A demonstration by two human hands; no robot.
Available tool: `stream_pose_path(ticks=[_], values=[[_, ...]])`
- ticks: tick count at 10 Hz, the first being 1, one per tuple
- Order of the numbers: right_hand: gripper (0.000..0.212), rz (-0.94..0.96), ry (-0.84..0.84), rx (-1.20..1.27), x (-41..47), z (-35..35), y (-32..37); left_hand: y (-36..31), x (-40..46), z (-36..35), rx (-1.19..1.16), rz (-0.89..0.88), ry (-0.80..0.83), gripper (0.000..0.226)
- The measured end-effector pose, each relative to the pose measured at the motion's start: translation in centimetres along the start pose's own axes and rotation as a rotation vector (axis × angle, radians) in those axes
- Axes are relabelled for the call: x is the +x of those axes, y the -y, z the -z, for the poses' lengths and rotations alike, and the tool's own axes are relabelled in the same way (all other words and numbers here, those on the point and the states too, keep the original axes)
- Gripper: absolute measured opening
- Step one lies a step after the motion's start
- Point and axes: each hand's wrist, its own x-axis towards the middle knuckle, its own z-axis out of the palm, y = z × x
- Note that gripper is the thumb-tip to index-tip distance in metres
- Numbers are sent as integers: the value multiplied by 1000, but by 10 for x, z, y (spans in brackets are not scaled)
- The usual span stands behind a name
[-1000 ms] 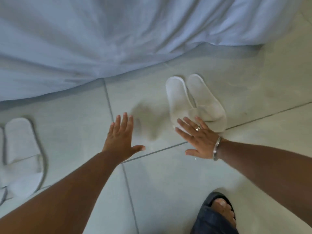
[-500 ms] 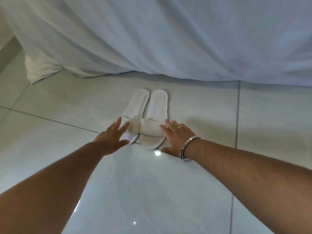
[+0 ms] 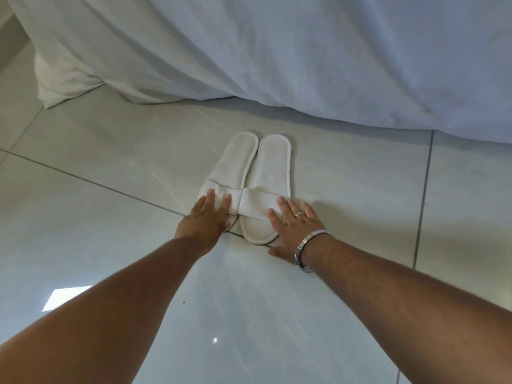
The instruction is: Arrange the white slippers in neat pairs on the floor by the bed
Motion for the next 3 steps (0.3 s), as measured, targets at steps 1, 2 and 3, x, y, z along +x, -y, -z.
stream_pose_path(ticks=[1,2,3], values=[[82,-49,-8,36,5,-4,7,0,1,2,21,3,19,61],[79,-75,-17,54,7,-7,10,-3,3,5,15,6,33,61],[75,-50,-77,84,0,0,8,-3,-2,18,34,-22,113,67]])
